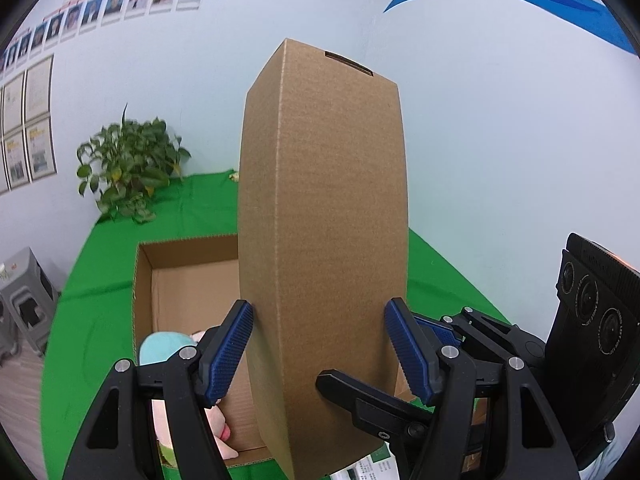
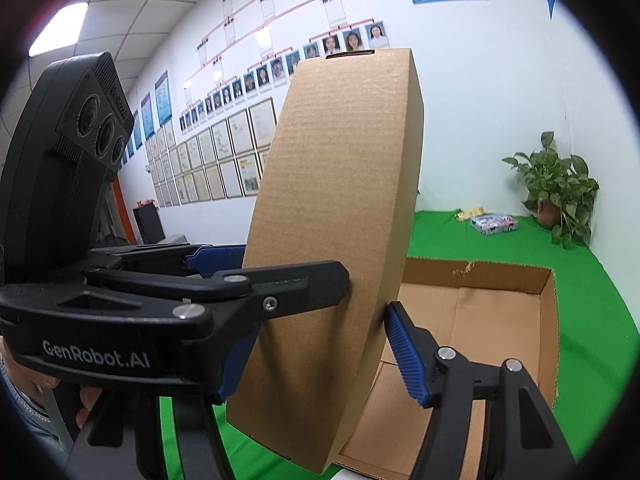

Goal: Organize objects
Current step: 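Lift the brown box upright with both grippers and carry it over the tray, then lower the brown box into the tray beside the plush toy and release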

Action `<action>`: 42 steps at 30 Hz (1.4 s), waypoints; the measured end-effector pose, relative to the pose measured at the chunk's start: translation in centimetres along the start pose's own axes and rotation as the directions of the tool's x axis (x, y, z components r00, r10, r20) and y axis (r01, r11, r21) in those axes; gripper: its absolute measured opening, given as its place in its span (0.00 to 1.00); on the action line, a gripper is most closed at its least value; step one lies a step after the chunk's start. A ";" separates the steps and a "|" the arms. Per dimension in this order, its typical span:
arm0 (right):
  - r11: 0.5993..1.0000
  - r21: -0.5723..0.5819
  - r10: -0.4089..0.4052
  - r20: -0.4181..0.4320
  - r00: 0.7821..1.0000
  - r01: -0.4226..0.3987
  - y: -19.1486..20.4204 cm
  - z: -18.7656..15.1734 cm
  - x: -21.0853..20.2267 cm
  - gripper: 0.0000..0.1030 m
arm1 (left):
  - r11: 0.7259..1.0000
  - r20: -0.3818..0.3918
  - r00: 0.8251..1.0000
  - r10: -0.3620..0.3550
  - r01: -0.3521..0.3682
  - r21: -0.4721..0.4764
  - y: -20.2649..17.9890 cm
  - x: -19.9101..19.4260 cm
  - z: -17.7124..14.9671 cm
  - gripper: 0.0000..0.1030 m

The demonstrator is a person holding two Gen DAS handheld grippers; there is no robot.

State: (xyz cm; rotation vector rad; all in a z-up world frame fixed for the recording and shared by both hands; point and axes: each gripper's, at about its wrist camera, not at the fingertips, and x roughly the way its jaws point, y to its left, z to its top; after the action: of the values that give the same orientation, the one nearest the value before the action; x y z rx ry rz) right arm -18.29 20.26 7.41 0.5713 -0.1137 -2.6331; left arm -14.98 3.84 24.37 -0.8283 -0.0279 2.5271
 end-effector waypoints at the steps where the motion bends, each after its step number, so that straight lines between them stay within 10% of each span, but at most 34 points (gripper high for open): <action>1: 1.000 0.001 -0.001 -0.011 1.000 0.001 -0.1 -0.1 0.6 0.61 | 1.000 -0.010 1.000 -0.004 0.004 -0.013 0.5 0.8 -0.7 0.64; 25: 0.991 0.134 0.028 -0.311 0.950 0.015 -4.2 -8.9 13.9 0.61 | 0.986 -0.289 0.957 -0.011 -0.038 -0.164 15.7 22.7 -13.4 0.63; 42: 0.991 0.129 0.001 -0.343 0.939 0.046 -4.7 -10.4 14.0 0.54 | 0.988 -0.263 0.964 0.045 -0.082 -0.131 16.3 20.7 -14.8 0.29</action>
State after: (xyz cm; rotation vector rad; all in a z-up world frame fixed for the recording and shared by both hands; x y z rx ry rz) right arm -27.37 18.53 -8.17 1.0739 -0.1793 -2.5157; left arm -28.24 -3.19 -1.81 -1.2304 -0.0960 2.4762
